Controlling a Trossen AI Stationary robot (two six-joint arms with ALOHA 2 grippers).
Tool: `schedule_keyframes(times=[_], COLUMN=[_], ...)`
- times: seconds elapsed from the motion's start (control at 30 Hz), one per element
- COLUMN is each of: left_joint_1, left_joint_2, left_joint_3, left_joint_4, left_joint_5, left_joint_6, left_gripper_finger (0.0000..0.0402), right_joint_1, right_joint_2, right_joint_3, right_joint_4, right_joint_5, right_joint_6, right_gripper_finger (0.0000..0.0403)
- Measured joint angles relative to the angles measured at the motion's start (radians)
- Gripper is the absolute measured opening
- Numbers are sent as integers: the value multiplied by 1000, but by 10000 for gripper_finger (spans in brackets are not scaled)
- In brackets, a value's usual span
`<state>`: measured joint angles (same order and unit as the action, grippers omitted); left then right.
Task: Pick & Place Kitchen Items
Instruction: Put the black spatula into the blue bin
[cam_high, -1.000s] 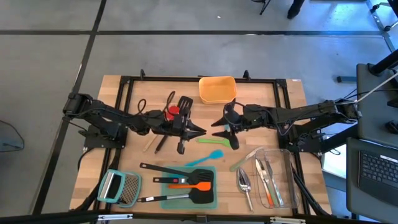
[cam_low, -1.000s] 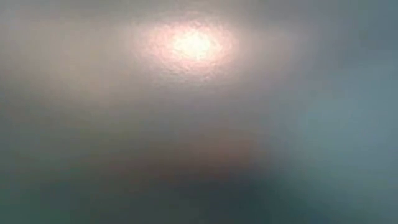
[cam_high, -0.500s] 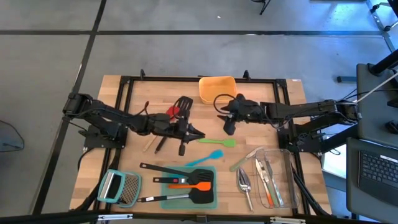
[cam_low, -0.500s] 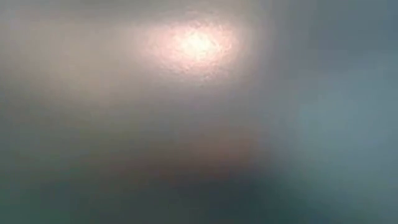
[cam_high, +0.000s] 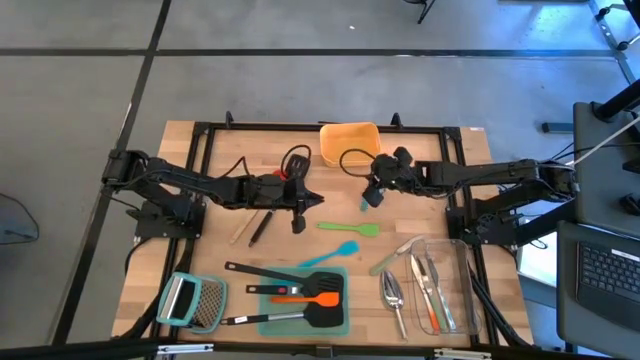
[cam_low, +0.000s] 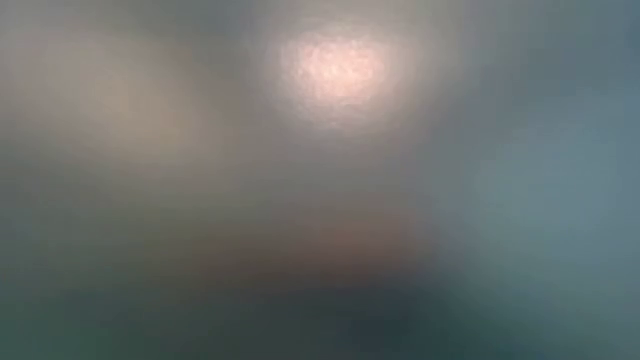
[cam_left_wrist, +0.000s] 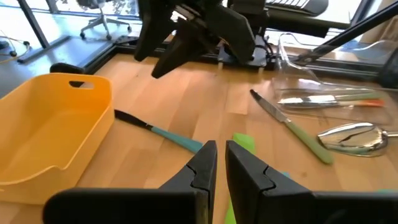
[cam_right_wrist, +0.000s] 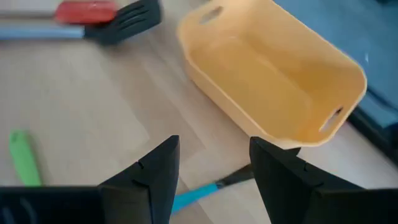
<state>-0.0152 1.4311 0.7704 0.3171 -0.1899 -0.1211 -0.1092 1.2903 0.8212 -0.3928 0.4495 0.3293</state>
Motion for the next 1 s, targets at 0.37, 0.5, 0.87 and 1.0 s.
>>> schedule_keyframes(times=[0.37,0.5,0.87,1.0], left_joint_1=[4,4,4,4], left_joint_2=[0,0,0,0], left_joint_3=[0,0,0,0], left_joint_4=[-22,-30,-30,-30], left_joint_5=[10,9,28,28], left_joint_6=[1,1,-23,-23], left_gripper_finger=[29,29,29,29], right_joint_1=[-85,-120,-163,-175], right_joint_2=[140,174,269,322], right_joint_3=[0,0,0,0], right_joint_4=[-12,-24,-12,8], right_joint_5=[-35,-76,-122,-151], right_joint_6=[344,381,405,381], right_gripper_finger=[197,197,197,195])
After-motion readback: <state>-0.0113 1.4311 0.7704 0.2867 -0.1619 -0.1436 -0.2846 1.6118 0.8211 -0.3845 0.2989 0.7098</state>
